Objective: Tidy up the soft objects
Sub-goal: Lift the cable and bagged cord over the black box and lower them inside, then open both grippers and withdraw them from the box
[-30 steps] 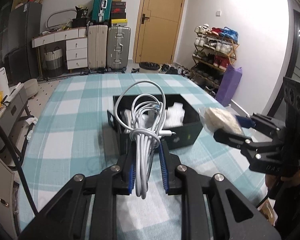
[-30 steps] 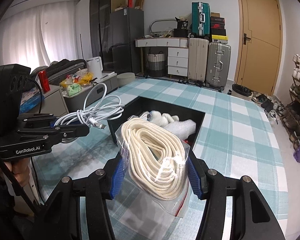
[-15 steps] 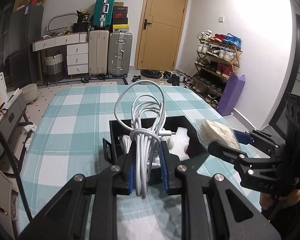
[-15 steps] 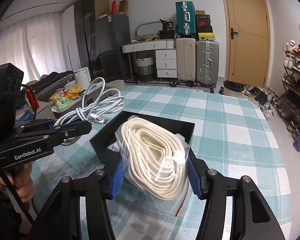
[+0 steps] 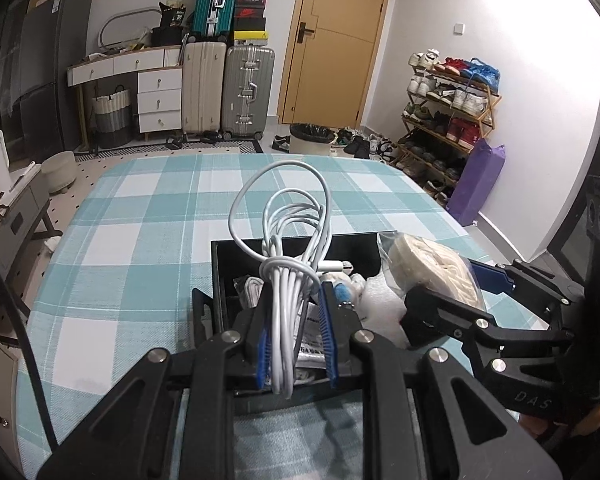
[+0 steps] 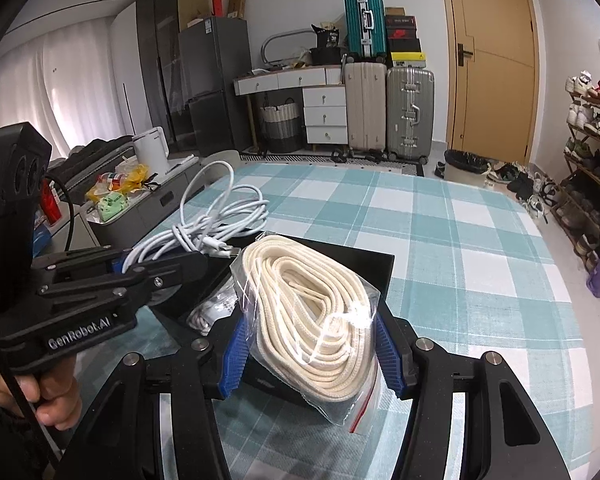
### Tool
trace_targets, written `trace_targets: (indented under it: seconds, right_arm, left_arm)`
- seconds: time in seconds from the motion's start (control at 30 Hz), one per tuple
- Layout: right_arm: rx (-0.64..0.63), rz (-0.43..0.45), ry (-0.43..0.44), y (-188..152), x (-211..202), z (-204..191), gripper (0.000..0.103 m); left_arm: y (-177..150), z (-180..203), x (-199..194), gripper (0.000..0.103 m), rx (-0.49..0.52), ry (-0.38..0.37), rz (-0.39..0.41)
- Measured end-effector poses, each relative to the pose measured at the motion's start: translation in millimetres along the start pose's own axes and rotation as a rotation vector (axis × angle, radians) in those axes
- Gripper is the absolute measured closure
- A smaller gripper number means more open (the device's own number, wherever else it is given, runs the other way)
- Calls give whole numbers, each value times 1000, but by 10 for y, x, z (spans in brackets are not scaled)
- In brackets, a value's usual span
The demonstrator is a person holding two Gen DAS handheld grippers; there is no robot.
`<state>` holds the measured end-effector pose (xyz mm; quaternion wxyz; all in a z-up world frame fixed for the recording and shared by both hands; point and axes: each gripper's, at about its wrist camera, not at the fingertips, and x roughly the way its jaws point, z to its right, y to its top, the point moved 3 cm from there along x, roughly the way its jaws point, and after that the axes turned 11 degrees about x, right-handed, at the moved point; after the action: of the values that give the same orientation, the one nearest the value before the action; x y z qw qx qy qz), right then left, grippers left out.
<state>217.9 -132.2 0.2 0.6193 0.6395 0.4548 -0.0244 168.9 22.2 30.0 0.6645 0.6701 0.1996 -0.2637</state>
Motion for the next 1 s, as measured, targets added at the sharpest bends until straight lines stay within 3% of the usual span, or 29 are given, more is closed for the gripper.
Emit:
trace_targets:
  seconds: [0.87,0.93,1.0]
  right_arm:
    - [-78,-28,-35,132,526,-13,48]
    - [-83,-32,-26,132,532,-8,45]
    - [-89,-33,-20,128,517,0,37]
  left_arm:
    - [-87,2,324,84,50,30,-50]
    - [-82,-5,319,83,52,27,-57]
    - [-75,-24,295,77,52,29,-58]
